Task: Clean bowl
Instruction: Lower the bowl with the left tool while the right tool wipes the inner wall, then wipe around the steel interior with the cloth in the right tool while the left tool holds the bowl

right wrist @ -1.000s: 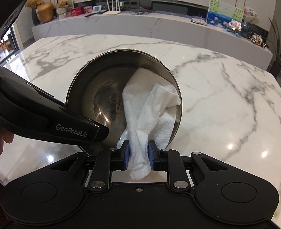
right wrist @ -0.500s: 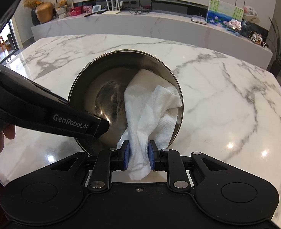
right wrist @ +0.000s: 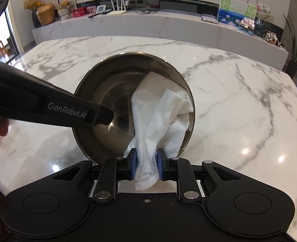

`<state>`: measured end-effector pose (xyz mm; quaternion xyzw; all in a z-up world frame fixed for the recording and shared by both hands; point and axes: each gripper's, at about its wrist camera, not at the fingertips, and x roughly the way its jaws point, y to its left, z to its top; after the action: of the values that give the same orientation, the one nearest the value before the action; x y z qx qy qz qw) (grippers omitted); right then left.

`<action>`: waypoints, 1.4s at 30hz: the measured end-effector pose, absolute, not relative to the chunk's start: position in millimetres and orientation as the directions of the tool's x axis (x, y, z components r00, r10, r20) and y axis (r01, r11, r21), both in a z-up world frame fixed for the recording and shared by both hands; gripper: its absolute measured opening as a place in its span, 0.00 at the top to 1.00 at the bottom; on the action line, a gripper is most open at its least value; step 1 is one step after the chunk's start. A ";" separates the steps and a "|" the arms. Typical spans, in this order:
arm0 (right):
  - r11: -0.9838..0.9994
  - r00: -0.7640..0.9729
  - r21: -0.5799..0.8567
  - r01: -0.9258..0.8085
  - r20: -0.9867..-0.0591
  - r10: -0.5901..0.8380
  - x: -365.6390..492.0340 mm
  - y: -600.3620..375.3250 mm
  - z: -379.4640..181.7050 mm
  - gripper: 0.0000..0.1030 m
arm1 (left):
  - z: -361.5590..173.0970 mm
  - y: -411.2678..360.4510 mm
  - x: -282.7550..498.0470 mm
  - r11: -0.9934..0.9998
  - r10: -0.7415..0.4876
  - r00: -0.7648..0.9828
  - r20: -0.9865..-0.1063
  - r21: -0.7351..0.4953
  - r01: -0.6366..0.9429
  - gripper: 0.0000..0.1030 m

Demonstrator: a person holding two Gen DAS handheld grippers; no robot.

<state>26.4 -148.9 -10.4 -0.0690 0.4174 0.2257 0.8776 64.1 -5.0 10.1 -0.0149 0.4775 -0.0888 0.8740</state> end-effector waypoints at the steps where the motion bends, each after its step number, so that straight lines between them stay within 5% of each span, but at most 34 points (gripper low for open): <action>1: 0.888 0.552 0.076 -0.453 -0.759 0.346 26.3 -150.0 -8.9 0.81 | 10.0 -4.8 64.3 0.984 -0.167 0.528 -0.833 -0.109 0.140 0.80; 3: 0.888 0.561 0.090 -0.451 -0.745 0.360 25.8 -152.3 -6.0 0.78 | 9.5 -4.7 64.3 0.985 -0.162 0.526 -0.835 -0.105 0.137 0.81; 7: 0.894 0.596 0.109 -0.435 -0.710 0.376 24.7 -154.4 -0.5 0.56 | 8.8 -4.7 65.3 0.986 -0.155 0.523 -0.838 -0.101 0.131 0.82; 20: 0.908 0.598 0.060 -0.416 -0.734 0.322 35.0 -140.0 -14.4 0.57 | 8.2 -2.2 67.1 0.985 -0.163 0.513 -0.843 -0.110 0.132 0.82; 29: 0.911 0.578 0.054 -0.410 -0.757 0.305 40.7 -128.7 -19.1 0.69 | 5.4 4.7 67.1 0.986 -0.165 0.509 -0.845 -0.125 0.113 0.83; 42: 0.900 0.571 0.029 -0.434 -0.764 0.300 38.4 -122.0 -21.9 0.70 | 25.8 5.9 59.1 0.986 -0.165 0.645 -0.746 -0.101 0.135 0.74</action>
<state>38.4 -122.0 -21.9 -0.0811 0.4137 0.2081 0.8826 59.1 5.9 25.8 -0.0181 0.4129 -0.0825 0.9069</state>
